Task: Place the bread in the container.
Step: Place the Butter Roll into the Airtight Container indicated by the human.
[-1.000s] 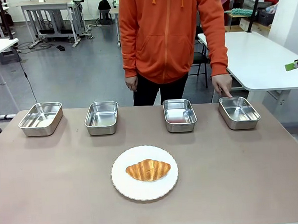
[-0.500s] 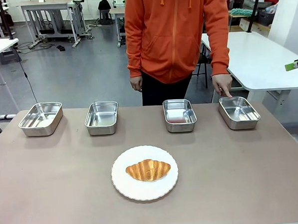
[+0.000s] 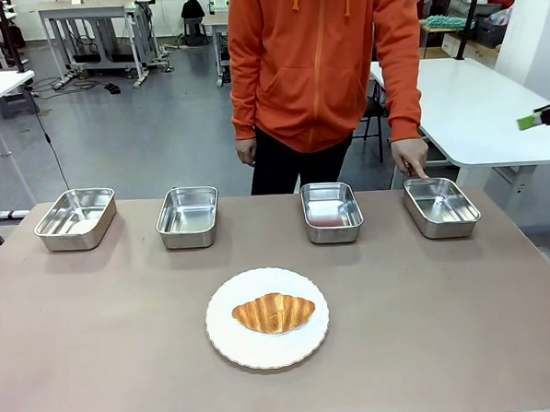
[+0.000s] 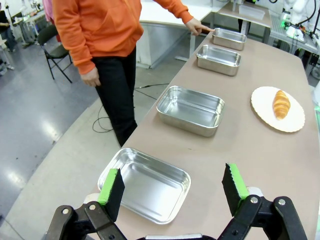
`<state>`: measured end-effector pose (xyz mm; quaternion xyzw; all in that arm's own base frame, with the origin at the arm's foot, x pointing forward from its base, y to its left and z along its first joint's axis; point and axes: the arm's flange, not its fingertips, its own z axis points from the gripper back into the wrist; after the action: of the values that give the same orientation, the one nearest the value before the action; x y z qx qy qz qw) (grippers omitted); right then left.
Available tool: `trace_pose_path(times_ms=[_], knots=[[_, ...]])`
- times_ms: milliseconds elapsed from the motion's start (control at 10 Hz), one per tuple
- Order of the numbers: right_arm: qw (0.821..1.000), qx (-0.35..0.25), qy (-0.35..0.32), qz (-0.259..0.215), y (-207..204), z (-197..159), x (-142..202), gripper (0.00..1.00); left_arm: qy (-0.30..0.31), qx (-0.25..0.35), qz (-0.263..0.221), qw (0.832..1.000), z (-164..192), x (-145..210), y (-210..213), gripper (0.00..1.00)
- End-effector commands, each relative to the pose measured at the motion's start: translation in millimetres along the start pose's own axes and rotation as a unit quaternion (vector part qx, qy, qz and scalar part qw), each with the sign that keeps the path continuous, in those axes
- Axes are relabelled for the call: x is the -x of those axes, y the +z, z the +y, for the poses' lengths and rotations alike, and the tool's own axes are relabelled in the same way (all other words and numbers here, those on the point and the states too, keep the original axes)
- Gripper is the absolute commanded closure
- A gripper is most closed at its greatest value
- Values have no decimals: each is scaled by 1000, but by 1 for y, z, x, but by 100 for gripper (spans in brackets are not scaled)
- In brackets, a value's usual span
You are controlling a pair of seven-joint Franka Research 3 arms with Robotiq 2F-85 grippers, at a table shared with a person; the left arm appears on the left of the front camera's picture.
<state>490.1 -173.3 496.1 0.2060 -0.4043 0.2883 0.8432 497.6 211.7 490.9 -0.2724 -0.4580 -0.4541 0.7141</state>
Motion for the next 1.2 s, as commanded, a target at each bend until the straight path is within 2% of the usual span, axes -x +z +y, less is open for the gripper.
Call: trace_pose_path(times_ms=[0,400,500,600,800,1000,1100], knots=[[996,-37,78,16,-26,35,-28,0,-1,-2,1,1000,0,-1,0,0],[969,-123,200,71,-98,150,-62,0,-1,-2,1,1000,0,-1,0,0],[951,-158,244,103,-124,196,-62,0,-1,-2,1,1000,0,-1,0,0],[942,-176,260,121,-137,215,-58,0,-1,-2,1,1000,0,-1,0,0],[912,-216,293,188,-190,273,-35,0,-1,-2,1,1000,0,-1,0,0],[907,-223,288,209,-210,290,-21,0,-1,-2,1,1000,0,-1,0,0],[901,-251,282,214,-195,273,-19,0,-1,-2,1,1000,0,-1,0,0]])
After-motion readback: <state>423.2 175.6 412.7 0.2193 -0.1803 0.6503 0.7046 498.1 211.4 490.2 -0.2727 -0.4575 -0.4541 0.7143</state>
